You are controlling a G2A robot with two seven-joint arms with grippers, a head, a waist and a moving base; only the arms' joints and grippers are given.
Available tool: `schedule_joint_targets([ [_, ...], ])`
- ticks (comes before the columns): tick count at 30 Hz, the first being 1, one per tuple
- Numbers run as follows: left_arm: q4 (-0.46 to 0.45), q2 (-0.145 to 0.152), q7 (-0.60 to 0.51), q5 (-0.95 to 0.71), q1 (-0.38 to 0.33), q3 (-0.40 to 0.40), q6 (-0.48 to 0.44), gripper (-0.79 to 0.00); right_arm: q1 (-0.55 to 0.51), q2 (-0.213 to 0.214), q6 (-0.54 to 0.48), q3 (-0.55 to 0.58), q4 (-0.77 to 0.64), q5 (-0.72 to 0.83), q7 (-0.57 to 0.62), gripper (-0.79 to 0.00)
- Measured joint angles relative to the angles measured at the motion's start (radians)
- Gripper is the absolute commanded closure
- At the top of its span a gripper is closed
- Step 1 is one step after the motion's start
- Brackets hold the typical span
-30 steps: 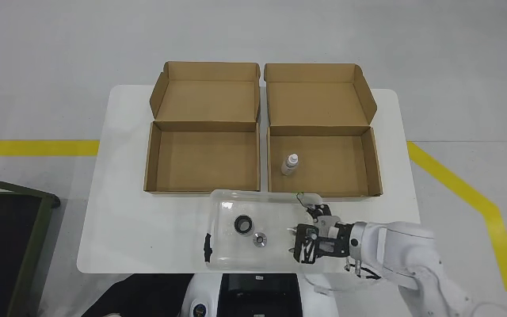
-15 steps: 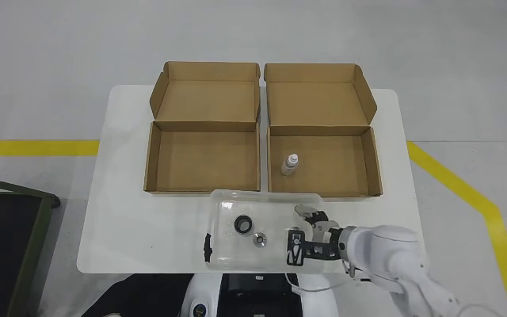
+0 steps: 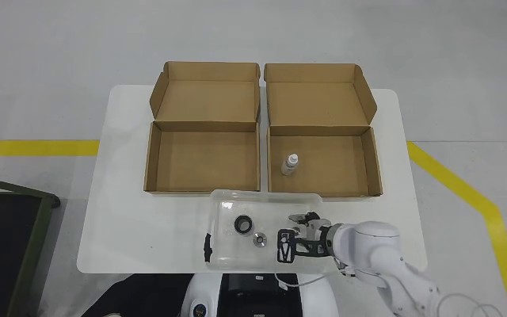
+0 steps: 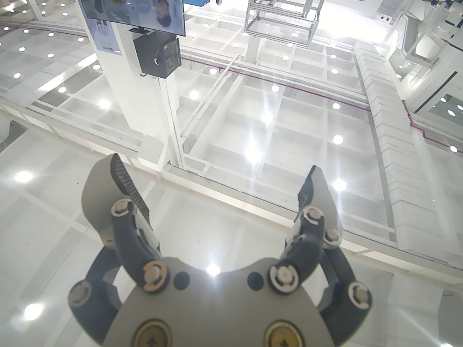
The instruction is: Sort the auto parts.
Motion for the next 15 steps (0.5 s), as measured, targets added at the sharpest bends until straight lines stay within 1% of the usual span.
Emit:
schedule_joint_targets([
  [7,0.0,0.0,0.0,0.0,0.0,0.0,0.0,-0.785,0.024,0.007,0.019,-0.04,0.028,0.006,0.019,-0.345],
  [9,0.0,0.0,0.0,0.0,0.0,0.0,0.0,-0.785,0.031,0.01,0.021,-0.05,0.036,0.017,0.02,-0.314],
  [12,0.0,0.0,0.0,0.0,0.0,0.0,0.0,-0.785,0.041,0.016,0.029,-0.061,0.041,0.029,0.028,-0.237],
  [14,0.0,0.0,0.0,0.0,0.0,0.0,0.0,-0.785,0.046,0.02,0.034,-0.068,0.043,0.035,0.034,-0.219],
  [15,0.0,0.0,0.0,0.0,0.0,0.0,0.0,-0.785,0.049,0.023,0.037,-0.074,0.045,0.039,0.036,-0.194],
])
